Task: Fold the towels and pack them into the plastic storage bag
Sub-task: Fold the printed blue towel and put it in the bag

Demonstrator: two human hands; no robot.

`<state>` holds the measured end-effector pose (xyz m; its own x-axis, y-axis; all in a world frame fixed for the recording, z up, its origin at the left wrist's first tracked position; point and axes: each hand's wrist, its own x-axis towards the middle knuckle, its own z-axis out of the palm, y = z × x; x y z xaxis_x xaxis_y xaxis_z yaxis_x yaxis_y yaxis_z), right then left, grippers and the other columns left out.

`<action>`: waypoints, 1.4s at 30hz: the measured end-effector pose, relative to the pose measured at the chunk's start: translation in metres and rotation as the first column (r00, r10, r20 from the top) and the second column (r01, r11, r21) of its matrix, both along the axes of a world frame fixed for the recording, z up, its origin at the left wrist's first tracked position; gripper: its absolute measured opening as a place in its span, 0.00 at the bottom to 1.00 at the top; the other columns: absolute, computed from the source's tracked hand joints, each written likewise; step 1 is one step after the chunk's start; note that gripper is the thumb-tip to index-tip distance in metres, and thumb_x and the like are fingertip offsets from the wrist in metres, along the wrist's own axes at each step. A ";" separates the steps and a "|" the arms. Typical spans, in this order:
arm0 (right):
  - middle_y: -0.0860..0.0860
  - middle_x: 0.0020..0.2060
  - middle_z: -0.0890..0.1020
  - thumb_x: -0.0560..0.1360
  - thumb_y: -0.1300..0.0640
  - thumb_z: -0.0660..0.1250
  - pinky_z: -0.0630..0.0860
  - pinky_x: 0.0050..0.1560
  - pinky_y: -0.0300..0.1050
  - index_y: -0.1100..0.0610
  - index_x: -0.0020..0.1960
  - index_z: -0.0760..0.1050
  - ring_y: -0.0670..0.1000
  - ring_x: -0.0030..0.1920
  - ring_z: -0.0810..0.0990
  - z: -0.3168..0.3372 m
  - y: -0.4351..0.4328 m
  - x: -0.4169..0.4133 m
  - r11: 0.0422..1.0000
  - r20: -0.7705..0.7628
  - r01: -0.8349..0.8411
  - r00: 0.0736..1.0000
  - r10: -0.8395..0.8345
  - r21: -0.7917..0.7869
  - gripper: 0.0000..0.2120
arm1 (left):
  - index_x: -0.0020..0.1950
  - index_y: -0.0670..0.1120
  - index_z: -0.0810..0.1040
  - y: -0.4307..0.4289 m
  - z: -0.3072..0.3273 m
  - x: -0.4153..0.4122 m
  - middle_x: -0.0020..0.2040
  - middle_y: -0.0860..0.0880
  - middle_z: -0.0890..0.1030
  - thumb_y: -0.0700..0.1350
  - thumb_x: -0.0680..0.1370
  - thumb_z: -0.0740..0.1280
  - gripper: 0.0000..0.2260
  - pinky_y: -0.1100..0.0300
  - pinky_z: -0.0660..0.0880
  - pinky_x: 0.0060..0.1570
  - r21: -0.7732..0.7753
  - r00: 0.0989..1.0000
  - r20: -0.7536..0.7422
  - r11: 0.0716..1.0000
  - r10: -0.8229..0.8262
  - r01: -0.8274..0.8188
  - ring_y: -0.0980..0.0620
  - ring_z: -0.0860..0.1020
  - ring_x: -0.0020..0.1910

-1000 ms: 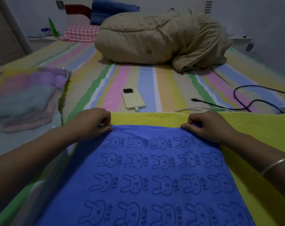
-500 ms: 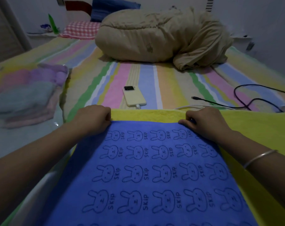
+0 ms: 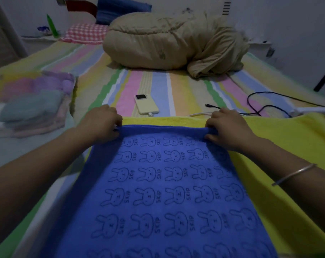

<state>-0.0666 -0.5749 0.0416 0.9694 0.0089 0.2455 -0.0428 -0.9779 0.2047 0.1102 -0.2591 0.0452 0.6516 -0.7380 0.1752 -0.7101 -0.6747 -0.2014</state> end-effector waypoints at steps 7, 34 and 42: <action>0.50 0.39 0.76 0.67 0.62 0.74 0.68 0.39 0.48 0.54 0.42 0.73 0.55 0.43 0.72 0.005 0.050 -0.118 0.939 0.217 -0.101 0.976 0.029 0.329 0.11 | 0.42 0.46 0.79 0.071 0.013 -0.113 0.36 0.44 0.80 0.35 0.63 0.73 0.11 0.51 0.74 0.36 -0.369 0.996 0.041 0.926 -0.073 0.083 0.39 0.79 0.37; 0.45 0.40 0.77 0.67 0.55 0.57 0.70 0.47 0.47 0.51 0.37 0.75 0.51 0.47 0.75 -0.057 0.117 -0.288 0.797 0.233 -0.060 0.967 -0.102 0.601 0.08 | 0.36 0.51 0.72 0.181 -0.077 -0.270 0.42 0.52 0.75 0.43 0.60 0.66 0.07 0.56 0.66 0.32 -0.241 1.000 -0.011 0.970 -0.029 0.026 0.47 0.74 0.37; 0.47 0.36 0.78 0.77 0.51 0.66 0.69 0.43 0.48 0.55 0.53 0.71 0.58 0.48 0.80 -0.047 0.113 -0.263 0.363 -0.064 0.337 0.803 -0.592 0.869 0.10 | 0.40 0.46 0.76 0.126 -0.040 -0.280 0.40 0.46 0.78 0.33 0.62 0.70 0.11 0.52 0.71 0.34 -0.545 0.978 -0.113 0.813 0.173 -0.206 0.42 0.76 0.37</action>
<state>-0.3294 -0.4623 -0.0058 0.6608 -0.7476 0.0662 -0.4645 -0.4766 -0.7464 -0.1695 -0.1335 0.0050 0.7894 -0.3898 0.4743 -0.5551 -0.7832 0.2802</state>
